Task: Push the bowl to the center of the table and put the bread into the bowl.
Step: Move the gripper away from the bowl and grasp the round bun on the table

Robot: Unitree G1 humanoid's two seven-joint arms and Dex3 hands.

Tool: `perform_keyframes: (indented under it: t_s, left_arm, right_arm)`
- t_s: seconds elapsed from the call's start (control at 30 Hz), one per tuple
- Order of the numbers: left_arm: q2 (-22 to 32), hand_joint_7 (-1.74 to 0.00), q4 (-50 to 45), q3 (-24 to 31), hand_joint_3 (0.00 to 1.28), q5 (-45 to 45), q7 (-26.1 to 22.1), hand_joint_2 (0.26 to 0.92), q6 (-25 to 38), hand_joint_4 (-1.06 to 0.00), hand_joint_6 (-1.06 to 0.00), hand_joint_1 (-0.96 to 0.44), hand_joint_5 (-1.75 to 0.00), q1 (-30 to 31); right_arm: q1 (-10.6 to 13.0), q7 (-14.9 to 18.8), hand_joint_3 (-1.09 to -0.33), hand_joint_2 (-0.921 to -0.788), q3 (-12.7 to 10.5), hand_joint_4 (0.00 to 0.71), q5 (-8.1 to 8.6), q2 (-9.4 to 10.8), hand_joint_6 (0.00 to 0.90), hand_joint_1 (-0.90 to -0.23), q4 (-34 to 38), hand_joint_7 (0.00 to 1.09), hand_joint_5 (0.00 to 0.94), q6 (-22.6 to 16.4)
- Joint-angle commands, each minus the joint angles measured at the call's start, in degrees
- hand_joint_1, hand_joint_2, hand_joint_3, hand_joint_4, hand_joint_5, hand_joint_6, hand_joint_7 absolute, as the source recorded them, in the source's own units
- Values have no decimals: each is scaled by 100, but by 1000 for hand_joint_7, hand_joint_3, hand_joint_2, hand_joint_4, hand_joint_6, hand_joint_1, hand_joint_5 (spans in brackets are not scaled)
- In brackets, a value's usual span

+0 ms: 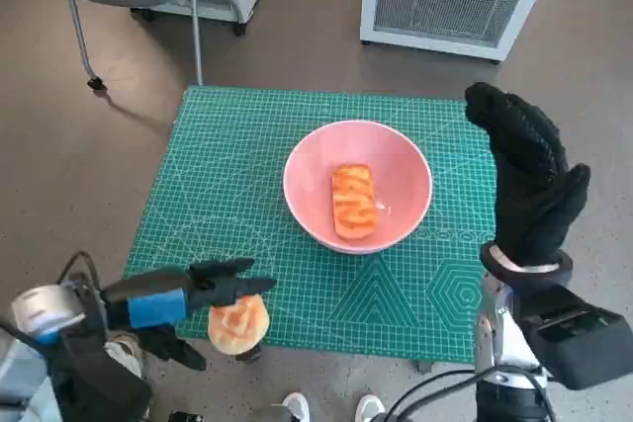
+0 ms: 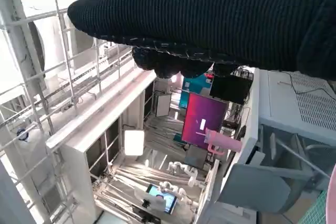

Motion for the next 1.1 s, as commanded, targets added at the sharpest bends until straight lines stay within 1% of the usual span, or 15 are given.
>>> perform_keyframes:
  t_s: [0.03,0.23,0.47,0.57,0.63,0.67,0.7,0.73,0.77,0.8,0.83,0.87,0.93,0.97,1.1]
  left_arm:
    - [-66,-1,164,-206,10,452,243,794,-139,1,-108,-354,1,-58]
    - [-164,-1,394,-415,10,903,525,797,-167,1,-108,-349,1,-105]
    - [-314,-5,641,-681,8,1454,950,797,-146,-9,-118,-261,-4,-172]
    - [-378,-19,762,-809,13,1819,1300,808,-183,-42,-148,-209,-16,-220]
    - [-402,-39,858,-906,22,2106,1608,827,-239,-87,-194,-162,-30,-277]
    - [-407,-62,902,-949,41,2230,1749,860,-267,-152,-255,-110,-42,-305]
    - [-419,-65,982,-998,46,2407,2005,872,-327,-180,-279,-92,-37,-351]
    - [-425,-103,1043,-1037,132,2534,2198,889,-369,-302,-378,-35,-56,-385]
    - [-434,-128,1139,-1052,189,2609,2452,901,-450,-385,-442,1,-62,-423]
    - [-436,-640,1217,-1069,250,2665,2651,908,-510,-509,-413,-120,-107,-454]
    - [-437,-829,1272,-1045,277,2667,2877,911,-605,-552,-397,-163,-124,-477]
    - [-435,-1051,1315,-1034,266,2676,3050,914,-674,-527,-412,-104,-545,-497]
    - [-419,-1224,1336,-975,236,2685,3447,917,-845,-534,-441,-53,-888,-511]
    - [-412,-1283,1344,-940,218,2645,3608,918,-939,-546,-458,-34,-1009,-518]
    - [-424,-1314,1445,-847,166,2401,3951,920,-1189,-571,-530,-8,-1157,-576]
  right_arm:
    - [144,33,-799,-921,-36,314,66,-41,-1,-545,1,648,12,99]
    - [153,34,-798,-921,-49,315,87,-41,-1,-542,-18,649,12,137]
    - [178,22,-798,-921,-65,316,100,-34,-1,-541,-73,655,12,195]
    - [177,8,-798,-921,-73,316,92,-34,-1,-538,-97,657,12,221]
    - [177,6,-799,-921,-80,315,98,-34,-1,-537,-108,658,12,232]
    - [178,6,-799,-921,-84,315,102,-35,-1,-535,-112,658,12,237]
    - [180,6,-799,-921,-88,316,107,-34,-1,-534,-117,658,12,239]
    - [182,6,-800,-921,-92,316,111,-33,-1,-533,-122,659,12,241]
    - [183,4,-800,-921,-92,316,110,-27,-1,-531,-122,660,12,240]
    - [184,3,-800,-921,-93,316,109,-22,-1,-530,-123,660,12,240]
    - [184,1,-800,-921,-92,316,106,-17,-1,-530,-118,660,12,239]
    - [185,0,-800,-921,-92,316,104,-13,-1,-529,-115,660,12,238]
    - [187,8,-801,-921,-97,316,122,-12,-1,-529,-109,660,12,240]
    - [190,11,-801,-921,-98,316,129,-9,-1,-529,-108,661,12,239]
    - [182,12,-800,-921,-96,316,134,1,-1,-530,-83,661,12,235]
